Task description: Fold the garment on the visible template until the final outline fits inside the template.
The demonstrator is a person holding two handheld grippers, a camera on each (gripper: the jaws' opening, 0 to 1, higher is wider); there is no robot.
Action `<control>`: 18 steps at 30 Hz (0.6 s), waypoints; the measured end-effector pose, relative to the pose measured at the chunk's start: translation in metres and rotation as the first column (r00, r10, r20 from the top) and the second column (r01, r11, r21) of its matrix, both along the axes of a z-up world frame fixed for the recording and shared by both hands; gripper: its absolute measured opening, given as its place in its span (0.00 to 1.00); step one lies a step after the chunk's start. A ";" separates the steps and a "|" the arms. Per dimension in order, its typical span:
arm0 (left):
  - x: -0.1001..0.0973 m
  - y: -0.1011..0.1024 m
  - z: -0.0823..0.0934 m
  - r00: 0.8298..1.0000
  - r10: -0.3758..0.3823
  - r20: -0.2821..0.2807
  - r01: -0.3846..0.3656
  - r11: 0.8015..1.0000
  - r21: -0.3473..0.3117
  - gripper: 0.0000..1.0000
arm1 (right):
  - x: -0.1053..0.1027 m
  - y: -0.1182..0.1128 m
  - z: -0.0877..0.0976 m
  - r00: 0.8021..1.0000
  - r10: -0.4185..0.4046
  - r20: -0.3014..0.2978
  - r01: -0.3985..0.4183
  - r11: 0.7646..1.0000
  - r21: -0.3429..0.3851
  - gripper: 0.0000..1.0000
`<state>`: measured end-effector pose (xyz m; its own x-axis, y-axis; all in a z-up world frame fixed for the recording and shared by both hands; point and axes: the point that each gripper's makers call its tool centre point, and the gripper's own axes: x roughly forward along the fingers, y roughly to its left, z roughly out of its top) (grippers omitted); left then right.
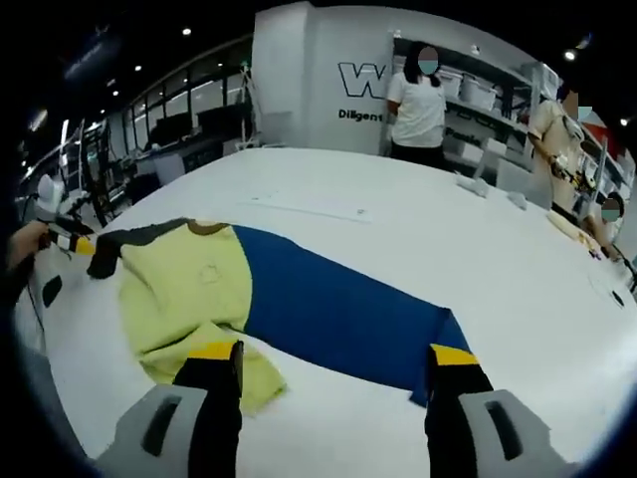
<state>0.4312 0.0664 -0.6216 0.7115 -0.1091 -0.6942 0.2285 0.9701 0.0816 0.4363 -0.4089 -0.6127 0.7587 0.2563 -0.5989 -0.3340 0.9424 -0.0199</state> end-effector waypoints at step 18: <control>-0.029 -0.060 0.021 0.985 -0.149 0.091 0.158 0.982 -0.101 0.99 | -0.049 0.118 0.006 0.950 0.310 0.025 -0.311 0.944 0.109 0.97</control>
